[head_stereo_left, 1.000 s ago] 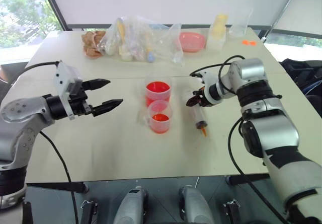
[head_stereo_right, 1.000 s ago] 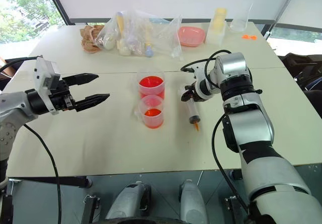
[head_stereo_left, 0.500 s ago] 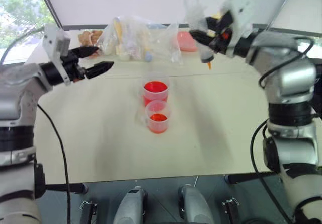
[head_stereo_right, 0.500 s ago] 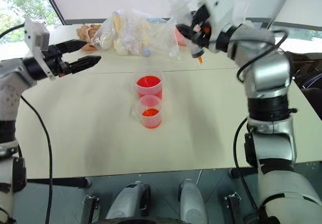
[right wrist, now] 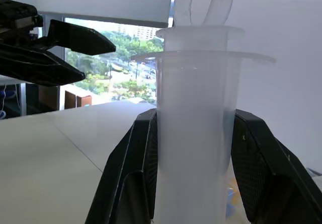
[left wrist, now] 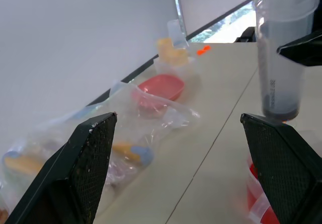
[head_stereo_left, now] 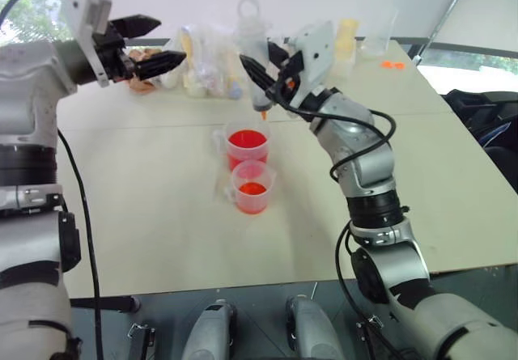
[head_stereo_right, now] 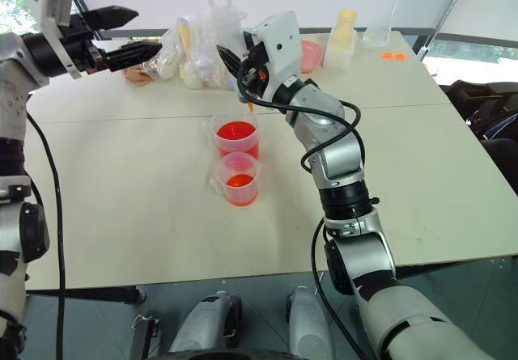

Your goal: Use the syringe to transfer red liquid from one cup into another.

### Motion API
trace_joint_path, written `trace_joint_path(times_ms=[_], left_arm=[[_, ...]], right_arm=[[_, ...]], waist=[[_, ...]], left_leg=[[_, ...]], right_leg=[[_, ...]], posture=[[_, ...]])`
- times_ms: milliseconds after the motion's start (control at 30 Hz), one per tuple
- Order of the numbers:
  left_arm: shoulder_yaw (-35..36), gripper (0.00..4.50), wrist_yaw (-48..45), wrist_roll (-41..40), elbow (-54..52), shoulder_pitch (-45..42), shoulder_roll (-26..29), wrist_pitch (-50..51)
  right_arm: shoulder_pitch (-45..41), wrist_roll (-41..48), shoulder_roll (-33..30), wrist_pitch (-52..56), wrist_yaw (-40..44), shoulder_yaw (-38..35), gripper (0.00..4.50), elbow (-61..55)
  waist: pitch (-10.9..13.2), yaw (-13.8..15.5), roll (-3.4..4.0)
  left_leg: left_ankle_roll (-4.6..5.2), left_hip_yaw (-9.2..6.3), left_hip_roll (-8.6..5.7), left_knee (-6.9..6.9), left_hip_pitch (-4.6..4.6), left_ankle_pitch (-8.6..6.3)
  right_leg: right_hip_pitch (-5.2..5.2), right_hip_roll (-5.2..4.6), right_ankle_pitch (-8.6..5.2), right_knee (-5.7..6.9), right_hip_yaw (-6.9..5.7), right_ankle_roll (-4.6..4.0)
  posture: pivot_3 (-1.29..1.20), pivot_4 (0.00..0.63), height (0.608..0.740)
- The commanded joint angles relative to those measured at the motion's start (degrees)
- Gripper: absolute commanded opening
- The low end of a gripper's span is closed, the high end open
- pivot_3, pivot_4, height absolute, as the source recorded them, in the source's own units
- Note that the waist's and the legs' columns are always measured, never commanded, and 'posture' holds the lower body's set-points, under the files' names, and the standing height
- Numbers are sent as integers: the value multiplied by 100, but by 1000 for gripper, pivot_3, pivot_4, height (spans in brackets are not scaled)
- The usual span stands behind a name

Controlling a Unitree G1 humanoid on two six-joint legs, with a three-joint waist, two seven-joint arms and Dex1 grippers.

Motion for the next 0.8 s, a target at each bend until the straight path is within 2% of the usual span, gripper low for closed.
trace_joint_path(times_ms=[33, 300, 800], left_arm=[[35, 4159, -41, 38, -216, -388, -19, -138], [-274, 4159, -168, 364, -14, -744, -427, -672], [-561, 4159, -126, 1035, 1253, -1211, -1216, -1835]], right_arm=[[-6, 62, 166, -139, -17, 21, 1470, -3], [8, 127, 796, -43, -572, -131, 1470, 323], [432, -164, 951, -160, -799, 232, 1470, 65]], waist=[[0, -3, 0], [0, -10, 0], [0, -12, 0]], left_leg=[[0, 0, 0, 0, 0, 0], [-2, 1, 0, 1, 1, 1], [-2, 4, -1, 3, 1, 2]], right_leg=[[0, 0, 0, 4, 0, 0], [-10, 0, -1, 37, 5, -1], [-12, 1, -1, 43, 7, -1]], posture=[[0, 150, 740], [0, 150, 740], [0, 150, 740]])
